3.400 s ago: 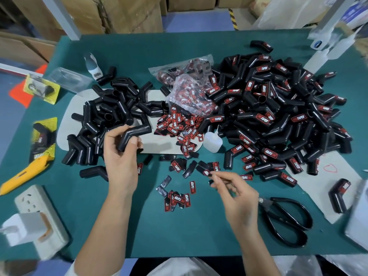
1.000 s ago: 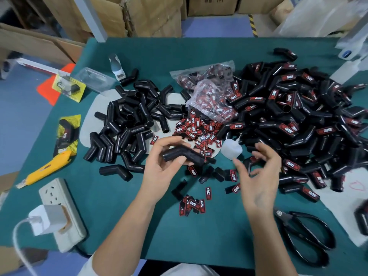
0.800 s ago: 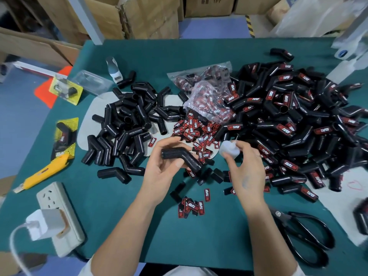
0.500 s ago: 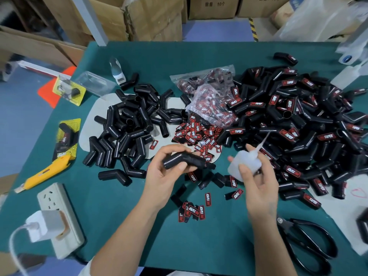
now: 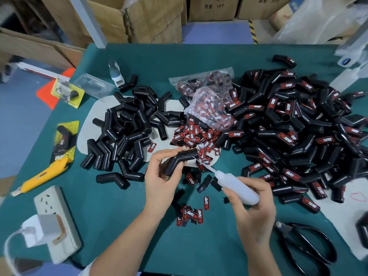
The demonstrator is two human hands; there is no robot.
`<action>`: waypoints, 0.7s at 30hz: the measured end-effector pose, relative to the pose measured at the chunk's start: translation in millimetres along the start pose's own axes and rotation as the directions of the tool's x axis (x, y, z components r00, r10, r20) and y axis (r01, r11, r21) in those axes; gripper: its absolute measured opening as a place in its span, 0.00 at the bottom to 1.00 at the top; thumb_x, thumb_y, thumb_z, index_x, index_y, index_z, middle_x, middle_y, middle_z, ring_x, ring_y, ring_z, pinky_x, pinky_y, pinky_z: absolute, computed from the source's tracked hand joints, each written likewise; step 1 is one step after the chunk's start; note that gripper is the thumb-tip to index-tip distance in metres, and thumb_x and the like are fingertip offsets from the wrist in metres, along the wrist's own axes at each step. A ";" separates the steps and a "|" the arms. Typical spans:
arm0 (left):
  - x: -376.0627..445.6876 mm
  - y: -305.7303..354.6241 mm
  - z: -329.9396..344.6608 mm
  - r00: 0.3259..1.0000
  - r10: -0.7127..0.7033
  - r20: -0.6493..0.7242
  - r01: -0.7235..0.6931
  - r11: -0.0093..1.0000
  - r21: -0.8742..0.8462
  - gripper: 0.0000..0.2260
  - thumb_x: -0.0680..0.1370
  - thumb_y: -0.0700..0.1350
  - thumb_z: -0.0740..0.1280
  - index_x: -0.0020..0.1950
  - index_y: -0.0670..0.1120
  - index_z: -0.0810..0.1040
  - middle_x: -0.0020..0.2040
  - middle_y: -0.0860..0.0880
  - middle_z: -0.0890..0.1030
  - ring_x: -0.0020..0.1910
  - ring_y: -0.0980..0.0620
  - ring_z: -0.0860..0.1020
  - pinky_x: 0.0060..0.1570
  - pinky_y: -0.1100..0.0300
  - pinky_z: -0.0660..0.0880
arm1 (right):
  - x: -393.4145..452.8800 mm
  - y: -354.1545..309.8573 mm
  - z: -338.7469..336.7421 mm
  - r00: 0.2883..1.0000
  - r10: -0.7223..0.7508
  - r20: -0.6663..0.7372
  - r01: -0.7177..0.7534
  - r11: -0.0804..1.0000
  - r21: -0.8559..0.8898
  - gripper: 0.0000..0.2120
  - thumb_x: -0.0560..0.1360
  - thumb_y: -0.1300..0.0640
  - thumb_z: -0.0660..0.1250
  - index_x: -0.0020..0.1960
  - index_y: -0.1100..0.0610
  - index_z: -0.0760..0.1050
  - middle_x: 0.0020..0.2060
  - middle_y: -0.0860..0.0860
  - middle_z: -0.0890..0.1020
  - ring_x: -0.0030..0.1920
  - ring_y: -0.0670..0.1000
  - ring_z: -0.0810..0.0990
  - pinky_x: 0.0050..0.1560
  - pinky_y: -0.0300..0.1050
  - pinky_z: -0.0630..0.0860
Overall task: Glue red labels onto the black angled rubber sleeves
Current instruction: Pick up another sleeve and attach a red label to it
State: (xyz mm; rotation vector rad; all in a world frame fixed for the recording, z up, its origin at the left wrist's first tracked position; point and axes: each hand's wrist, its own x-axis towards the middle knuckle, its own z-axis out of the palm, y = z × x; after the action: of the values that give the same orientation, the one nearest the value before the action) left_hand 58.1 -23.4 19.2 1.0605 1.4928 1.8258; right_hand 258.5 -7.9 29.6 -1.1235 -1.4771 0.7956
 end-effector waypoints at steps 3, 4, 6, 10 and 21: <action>0.9 -0.1 1.5 1.000 0.023 0.011 -0.023 0.999 0.025 0.20 0.78 0.31 0.70 0.59 0.56 0.80 0.59 0.54 0.83 0.63 0.49 0.82 0.64 0.61 0.76 | -2.0 3.2 0.4 0.997 -0.079 0.015 0.080 0.996 -0.045 0.13 0.72 0.51 0.75 0.54 0.45 0.77 0.51 0.37 0.82 0.52 0.39 0.79 0.53 0.31 0.72; 0.9 0.1 1.8 0.999 0.029 0.016 -0.029 0.999 0.028 0.22 0.77 0.29 0.70 0.58 0.56 0.80 0.59 0.54 0.83 0.63 0.49 0.82 0.64 0.61 0.76 | -1.8 4.6 0.2 0.995 -0.101 0.014 0.102 0.993 -0.060 0.12 0.72 0.52 0.75 0.53 0.50 0.78 0.50 0.42 0.82 0.52 0.39 0.78 0.54 0.31 0.71; 0.3 0.1 2.1 0.999 0.033 0.025 -0.033 0.999 0.023 0.22 0.77 0.28 0.70 0.58 0.56 0.79 0.59 0.53 0.83 0.64 0.47 0.82 0.65 0.60 0.76 | -2.7 7.3 0.4 0.992 -0.124 0.010 0.124 0.989 -0.079 0.11 0.72 0.53 0.75 0.52 0.54 0.78 0.49 0.47 0.83 0.53 0.38 0.78 0.55 0.31 0.71; -1.7 -0.7 2.0 0.999 0.021 0.036 -0.022 1.000 0.020 0.20 0.78 0.28 0.69 0.56 0.53 0.79 0.60 0.48 0.84 0.65 0.45 0.81 0.66 0.59 0.75 | -6.1 9.0 2.0 0.989 -0.145 0.011 0.146 0.985 -0.091 0.10 0.74 0.55 0.74 0.53 0.52 0.79 0.46 0.51 0.83 0.52 0.39 0.77 0.55 0.32 0.70; -2.0 -2.3 3.0 0.997 0.048 0.066 -0.048 0.999 -0.001 0.19 0.78 0.27 0.69 0.57 0.51 0.78 0.60 0.45 0.83 0.64 0.42 0.82 0.66 0.55 0.76 | -6.7 10.8 1.6 0.987 -0.158 -0.003 0.157 0.982 -0.108 0.11 0.75 0.54 0.74 0.56 0.52 0.79 0.45 0.51 0.83 0.52 0.40 0.77 0.54 0.32 0.71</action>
State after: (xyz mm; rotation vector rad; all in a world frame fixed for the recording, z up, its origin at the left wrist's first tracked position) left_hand 61.6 -23.0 16.7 1.1556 1.4407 1.8048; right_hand 259.3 -10.5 17.1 -1.0730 -1.5932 0.6051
